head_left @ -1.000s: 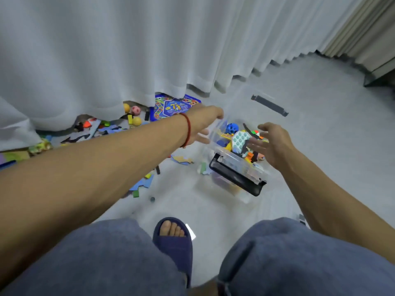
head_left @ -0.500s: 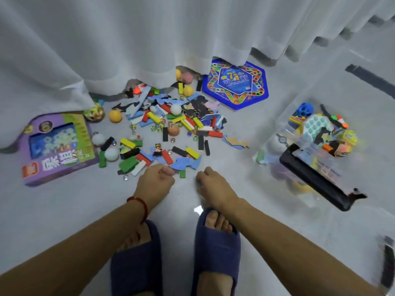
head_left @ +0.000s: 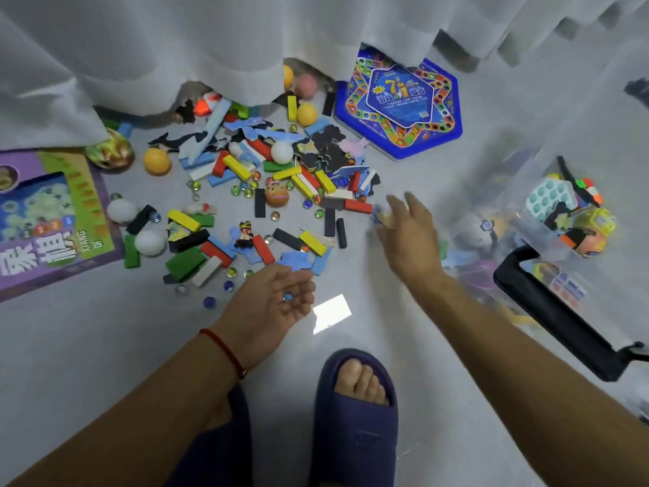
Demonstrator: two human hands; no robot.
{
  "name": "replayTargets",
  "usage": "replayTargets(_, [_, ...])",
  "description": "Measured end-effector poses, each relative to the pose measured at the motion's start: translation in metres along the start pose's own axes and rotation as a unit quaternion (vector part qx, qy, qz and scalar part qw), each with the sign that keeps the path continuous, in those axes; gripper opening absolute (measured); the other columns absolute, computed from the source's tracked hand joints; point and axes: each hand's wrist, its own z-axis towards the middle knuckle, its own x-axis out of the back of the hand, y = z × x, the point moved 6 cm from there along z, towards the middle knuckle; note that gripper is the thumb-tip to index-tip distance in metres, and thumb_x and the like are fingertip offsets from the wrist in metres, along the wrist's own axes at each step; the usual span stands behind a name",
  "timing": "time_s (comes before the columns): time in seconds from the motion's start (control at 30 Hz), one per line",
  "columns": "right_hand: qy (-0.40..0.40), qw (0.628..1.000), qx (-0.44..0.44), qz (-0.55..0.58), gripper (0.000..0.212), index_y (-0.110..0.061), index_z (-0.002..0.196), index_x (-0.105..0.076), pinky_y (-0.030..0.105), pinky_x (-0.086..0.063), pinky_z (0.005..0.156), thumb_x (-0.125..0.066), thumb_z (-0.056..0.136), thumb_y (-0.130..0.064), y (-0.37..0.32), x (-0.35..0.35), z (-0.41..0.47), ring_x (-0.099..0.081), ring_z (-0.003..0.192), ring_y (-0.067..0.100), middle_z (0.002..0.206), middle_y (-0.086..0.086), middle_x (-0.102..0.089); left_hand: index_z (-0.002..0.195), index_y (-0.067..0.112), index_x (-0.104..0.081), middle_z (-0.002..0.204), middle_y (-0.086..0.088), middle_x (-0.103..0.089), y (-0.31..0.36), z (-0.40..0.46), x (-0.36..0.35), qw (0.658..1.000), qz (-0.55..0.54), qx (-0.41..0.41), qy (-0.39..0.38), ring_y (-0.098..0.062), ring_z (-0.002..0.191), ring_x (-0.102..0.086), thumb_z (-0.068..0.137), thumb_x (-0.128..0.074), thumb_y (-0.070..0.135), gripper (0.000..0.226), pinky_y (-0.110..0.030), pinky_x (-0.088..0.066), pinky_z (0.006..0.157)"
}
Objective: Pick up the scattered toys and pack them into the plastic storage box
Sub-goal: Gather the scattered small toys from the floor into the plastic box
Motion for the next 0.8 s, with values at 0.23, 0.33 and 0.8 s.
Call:
replayTargets(0.23, [-0.021,0.992,0.044,-0.119,0.045,-0.012,0.135,-0.048,0.038,-0.046,0.087,-0.065,0.094,-0.019,0.005,-0.017,0.008,-0.046,0.107,0.031,0.125,0.015,-0.054,0.106,-0.003,-0.068,0.090,-0.016,-0.070,0.002,-0.005,0.014,1.000,-0.021,-0.014,0.013,-0.025,0.078,-0.065,0.094,-0.050,0.019,0.031,-0.034,-0.055,0.071])
replayTargets(0.33, [-0.051,0.968,0.074,-0.233,0.062,-0.001,0.136,-0.042,0.036,-0.049,0.076,-0.073,0.082,-0.003,-0.002,-0.020,-0.005,-0.051,0.098,0.030,0.116,0.019,-0.055,0.104,-0.003,-0.069,0.090,-0.016,-0.070,0.001,-0.007,0.017,0.999,-0.031,-0.015,0.030,-0.024,0.076,-0.065,0.093,-0.051,0.019,0.031,-0.034,-0.054,0.071])
replayTargets(0.8, [-0.036,0.993,-0.082,0.072,0.029,0.000,0.124,-0.050,0.033,-0.043,0.075,-0.055,0.095,-0.002,0.005,-0.007,-0.029,-0.049,0.083,0.022,0.111,0.020,-0.060,0.104,-0.004,-0.068,0.095,-0.018,-0.070,0.001,-0.021,0.013,0.995,-0.028,-0.057,0.071,-0.028,0.083,-0.069,0.091,-0.054,0.014,0.027,-0.035,-0.057,0.074])
